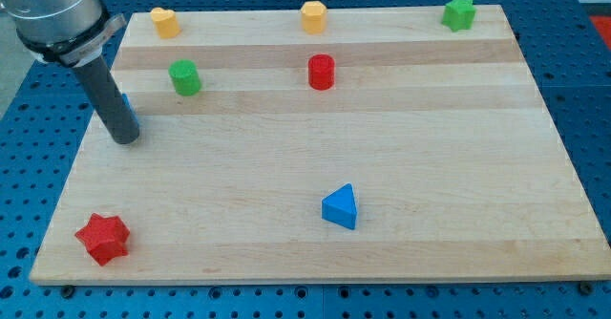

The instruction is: Move the blue triangle to the right center of the board

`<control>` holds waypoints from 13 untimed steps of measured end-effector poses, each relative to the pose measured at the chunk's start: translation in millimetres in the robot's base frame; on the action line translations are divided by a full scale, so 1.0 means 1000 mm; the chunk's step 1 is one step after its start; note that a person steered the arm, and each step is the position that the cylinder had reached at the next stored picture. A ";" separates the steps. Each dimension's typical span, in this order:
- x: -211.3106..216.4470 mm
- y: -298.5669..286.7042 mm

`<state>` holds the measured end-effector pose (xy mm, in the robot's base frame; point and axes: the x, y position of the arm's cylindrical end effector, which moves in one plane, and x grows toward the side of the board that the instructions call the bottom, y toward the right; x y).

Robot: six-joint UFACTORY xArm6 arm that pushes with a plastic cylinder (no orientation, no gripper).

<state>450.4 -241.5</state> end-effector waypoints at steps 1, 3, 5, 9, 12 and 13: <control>0.022 0.025; 0.023 0.029; 0.023 0.052; 0.129 0.233; 0.116 0.295; 0.116 0.284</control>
<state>565.9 42.7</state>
